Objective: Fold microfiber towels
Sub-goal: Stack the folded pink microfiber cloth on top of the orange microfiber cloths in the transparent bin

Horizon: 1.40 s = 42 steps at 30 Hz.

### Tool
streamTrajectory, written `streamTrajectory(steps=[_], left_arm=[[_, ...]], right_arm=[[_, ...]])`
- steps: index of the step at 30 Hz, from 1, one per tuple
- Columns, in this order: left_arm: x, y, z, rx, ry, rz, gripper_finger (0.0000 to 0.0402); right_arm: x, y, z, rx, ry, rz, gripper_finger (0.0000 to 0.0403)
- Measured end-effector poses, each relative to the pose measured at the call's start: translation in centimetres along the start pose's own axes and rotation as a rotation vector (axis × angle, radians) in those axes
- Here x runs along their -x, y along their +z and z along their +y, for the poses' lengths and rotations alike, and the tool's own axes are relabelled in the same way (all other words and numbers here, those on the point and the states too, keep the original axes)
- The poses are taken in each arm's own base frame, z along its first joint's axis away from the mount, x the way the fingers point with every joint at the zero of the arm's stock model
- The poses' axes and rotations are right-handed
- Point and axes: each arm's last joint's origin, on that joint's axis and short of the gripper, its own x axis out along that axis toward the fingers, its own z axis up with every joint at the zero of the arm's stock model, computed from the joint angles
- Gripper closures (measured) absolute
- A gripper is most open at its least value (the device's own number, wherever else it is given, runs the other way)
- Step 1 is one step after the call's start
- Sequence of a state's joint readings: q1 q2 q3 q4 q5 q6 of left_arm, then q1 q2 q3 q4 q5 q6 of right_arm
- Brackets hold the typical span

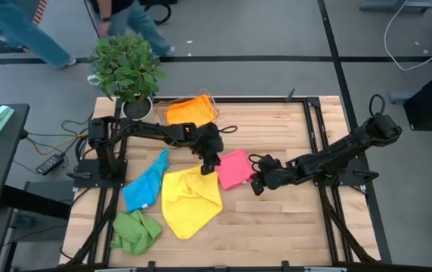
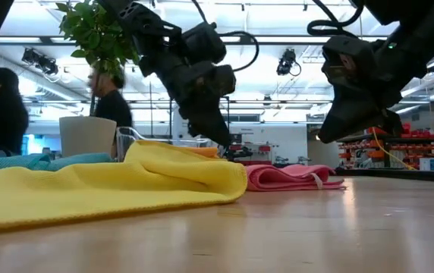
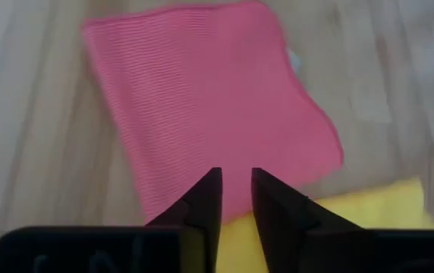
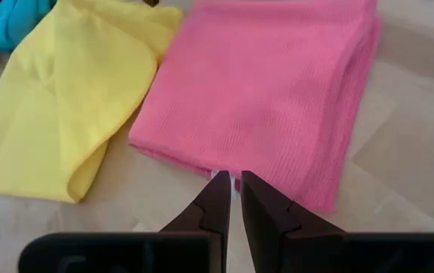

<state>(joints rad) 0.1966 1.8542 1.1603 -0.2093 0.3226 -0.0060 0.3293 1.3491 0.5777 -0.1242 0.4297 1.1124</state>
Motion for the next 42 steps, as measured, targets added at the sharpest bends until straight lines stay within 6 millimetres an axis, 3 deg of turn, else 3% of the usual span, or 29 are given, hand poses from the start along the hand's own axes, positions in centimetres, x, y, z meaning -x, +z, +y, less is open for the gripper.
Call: streamTrajectory(steps=[6,8,18,26,30,34,39,42], left_arm=[[0.9,-0.3,2.9,0.490,0.051,0.000,0.0275],[1.0,-0.6,3.9,0.574,0.021,0.014,0.0262],[-3.4,-2.8,4.3,0.593,-0.024,0.135,0.0208],[-3.6,-2.8,3.8,0.581,-0.013,0.141,0.0188],[-3.7,-3.0,3.6,0.567,-0.018,0.156,0.0208],[-3.8,-3.0,3.5,0.567,-0.004,0.157,0.0259],[-3.9,-3.1,3.6,0.571,0.011,0.155,0.0331],[-3.9,-3.1,3.6,0.572,0.011,0.157,0.0350]], right_arm=[[0.0,0.1,0.0,-0.023,-0.008,-0.026,0.0361],[0.0,0.1,0.0,-0.026,-0.008,-0.027,0.0361],[0.0,0.3,0.1,-0.011,-0.005,-0.051,0.0361],[-0.5,1.4,-0.5,-0.035,-0.033,-0.075,0.0361],[-0.9,2.3,-1.0,-0.089,-0.049,-0.079,0.0361],[-2.2,4.5,-2.7,-0.287,-0.045,-0.002,0.0347],[-3.1,7.1,-5.3,-0.343,-0.102,-0.020,0.0278],[-3.6,8.4,-6.5,-0.352,-0.077,0.004,0.0223]])
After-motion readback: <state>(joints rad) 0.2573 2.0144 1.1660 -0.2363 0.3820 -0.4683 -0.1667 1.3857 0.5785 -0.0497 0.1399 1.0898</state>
